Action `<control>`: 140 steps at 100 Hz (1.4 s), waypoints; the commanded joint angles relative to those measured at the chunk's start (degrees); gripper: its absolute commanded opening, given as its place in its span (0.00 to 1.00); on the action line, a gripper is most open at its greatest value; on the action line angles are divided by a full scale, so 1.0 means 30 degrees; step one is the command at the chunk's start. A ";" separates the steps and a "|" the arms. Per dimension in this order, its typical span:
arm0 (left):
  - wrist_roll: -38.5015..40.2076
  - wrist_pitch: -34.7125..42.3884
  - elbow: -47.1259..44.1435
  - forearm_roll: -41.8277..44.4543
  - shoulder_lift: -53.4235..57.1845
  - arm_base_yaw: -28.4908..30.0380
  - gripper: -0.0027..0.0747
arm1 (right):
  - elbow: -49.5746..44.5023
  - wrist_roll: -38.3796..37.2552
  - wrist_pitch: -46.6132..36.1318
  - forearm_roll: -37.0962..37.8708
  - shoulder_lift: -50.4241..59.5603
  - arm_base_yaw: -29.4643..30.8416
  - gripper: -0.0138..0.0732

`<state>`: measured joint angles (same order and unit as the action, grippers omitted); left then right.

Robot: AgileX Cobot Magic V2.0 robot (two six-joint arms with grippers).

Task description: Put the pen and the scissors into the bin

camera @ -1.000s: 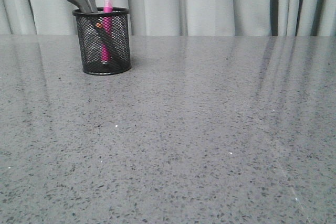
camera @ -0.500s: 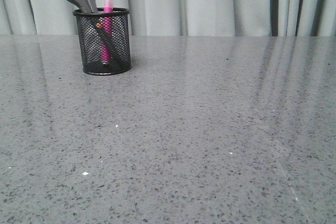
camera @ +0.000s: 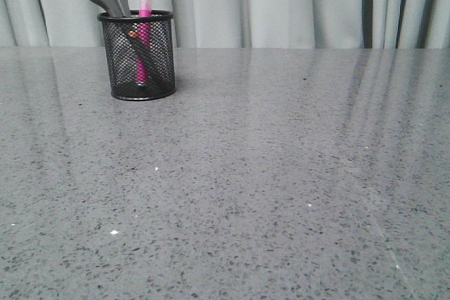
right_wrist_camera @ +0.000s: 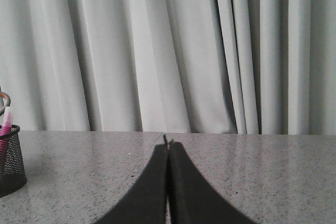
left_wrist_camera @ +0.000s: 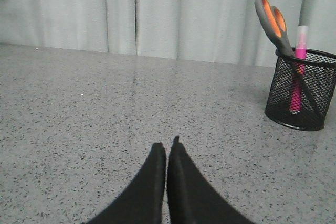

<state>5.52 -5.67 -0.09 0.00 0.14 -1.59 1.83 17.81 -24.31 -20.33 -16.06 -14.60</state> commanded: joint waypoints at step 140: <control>0.0199 0.1483 -0.0431 -0.0226 0.0516 -0.0174 0.01 | -0.1140 -0.3671 0.9713 0.6254 0.5895 0.2807 0.08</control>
<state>5.52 -5.67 -0.09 0.00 0.14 -1.59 -0.54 7.11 7.17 -2.73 0.33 -6.49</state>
